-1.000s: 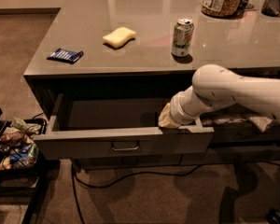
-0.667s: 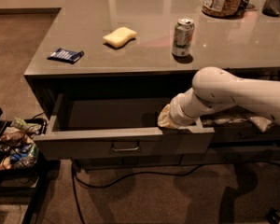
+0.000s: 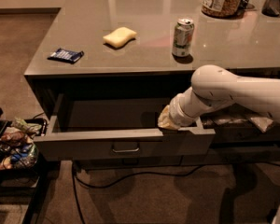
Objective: Open top drawer
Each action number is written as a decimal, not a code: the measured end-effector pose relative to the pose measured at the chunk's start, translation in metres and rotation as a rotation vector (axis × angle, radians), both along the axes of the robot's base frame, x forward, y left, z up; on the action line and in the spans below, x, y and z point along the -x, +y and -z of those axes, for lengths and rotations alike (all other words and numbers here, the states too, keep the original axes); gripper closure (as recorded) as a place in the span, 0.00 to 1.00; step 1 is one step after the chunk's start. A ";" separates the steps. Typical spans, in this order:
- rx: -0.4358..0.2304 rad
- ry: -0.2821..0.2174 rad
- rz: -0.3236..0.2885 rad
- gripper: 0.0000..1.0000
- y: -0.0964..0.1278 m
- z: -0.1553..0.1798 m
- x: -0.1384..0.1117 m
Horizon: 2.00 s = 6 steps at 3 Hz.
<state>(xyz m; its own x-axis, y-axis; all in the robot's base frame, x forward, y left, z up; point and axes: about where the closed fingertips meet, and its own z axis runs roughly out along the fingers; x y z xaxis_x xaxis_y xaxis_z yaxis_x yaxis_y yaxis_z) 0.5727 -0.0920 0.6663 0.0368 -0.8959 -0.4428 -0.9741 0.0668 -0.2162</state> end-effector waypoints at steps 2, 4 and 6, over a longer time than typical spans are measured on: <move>-0.002 0.165 -0.026 1.00 0.013 -0.008 0.039; 0.000 0.216 -0.053 1.00 0.024 -0.024 0.067; 0.012 0.109 -0.040 1.00 0.018 -0.015 0.061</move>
Offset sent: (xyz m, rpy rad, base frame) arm -0.0675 0.0201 0.0189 0.0092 0.2637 0.0468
